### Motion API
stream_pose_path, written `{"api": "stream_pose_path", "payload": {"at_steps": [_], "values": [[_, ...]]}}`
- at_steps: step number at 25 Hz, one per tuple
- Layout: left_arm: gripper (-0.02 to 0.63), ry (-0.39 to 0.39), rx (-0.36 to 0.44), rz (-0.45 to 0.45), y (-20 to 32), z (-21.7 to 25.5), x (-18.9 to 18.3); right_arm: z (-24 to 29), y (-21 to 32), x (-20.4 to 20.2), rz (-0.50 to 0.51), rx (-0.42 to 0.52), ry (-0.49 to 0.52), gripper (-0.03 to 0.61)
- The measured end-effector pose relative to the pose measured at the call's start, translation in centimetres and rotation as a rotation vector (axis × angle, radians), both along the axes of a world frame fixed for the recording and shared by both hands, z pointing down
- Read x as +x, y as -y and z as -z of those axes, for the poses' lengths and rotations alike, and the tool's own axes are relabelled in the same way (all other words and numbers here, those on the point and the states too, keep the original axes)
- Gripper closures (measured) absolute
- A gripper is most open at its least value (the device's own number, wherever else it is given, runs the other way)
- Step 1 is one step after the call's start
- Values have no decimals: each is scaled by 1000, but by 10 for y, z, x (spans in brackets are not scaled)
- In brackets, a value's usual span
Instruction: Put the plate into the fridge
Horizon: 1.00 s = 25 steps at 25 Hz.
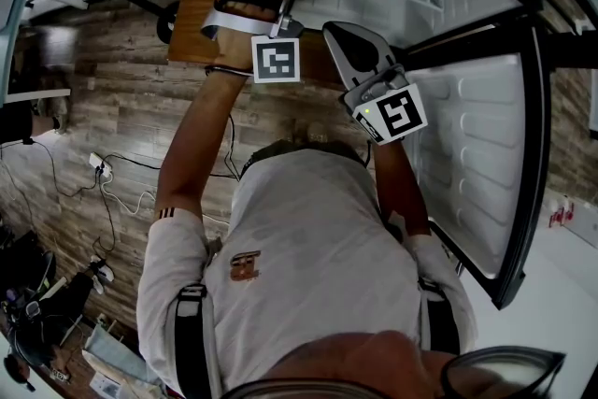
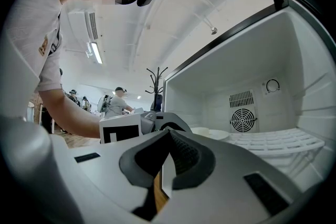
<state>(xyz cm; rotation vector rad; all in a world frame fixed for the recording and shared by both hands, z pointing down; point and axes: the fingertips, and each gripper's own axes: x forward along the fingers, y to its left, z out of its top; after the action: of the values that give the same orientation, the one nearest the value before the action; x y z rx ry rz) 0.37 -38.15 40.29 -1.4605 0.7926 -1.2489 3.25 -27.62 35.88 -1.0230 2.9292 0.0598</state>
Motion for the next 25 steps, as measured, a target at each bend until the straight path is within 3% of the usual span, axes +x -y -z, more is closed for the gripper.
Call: {"api": "stream_pose_path", "payload": {"at_steps": [7, 10, 21, 25], "values": [[540, 4, 6, -17, -1, 2, 1, -1, -3, 0, -3, -2, -2, 546], [472, 7, -21, -33, -3, -3, 4, 0, -3, 1, -5, -3, -2, 546], [420, 23, -29, -36, -7, -13, -1, -5, -4, -5, -2, -11, -6, 546], [419, -7, -1, -61, -11, -8, 0, -6, -4, -7, -4, -13, -6, 546]]}}
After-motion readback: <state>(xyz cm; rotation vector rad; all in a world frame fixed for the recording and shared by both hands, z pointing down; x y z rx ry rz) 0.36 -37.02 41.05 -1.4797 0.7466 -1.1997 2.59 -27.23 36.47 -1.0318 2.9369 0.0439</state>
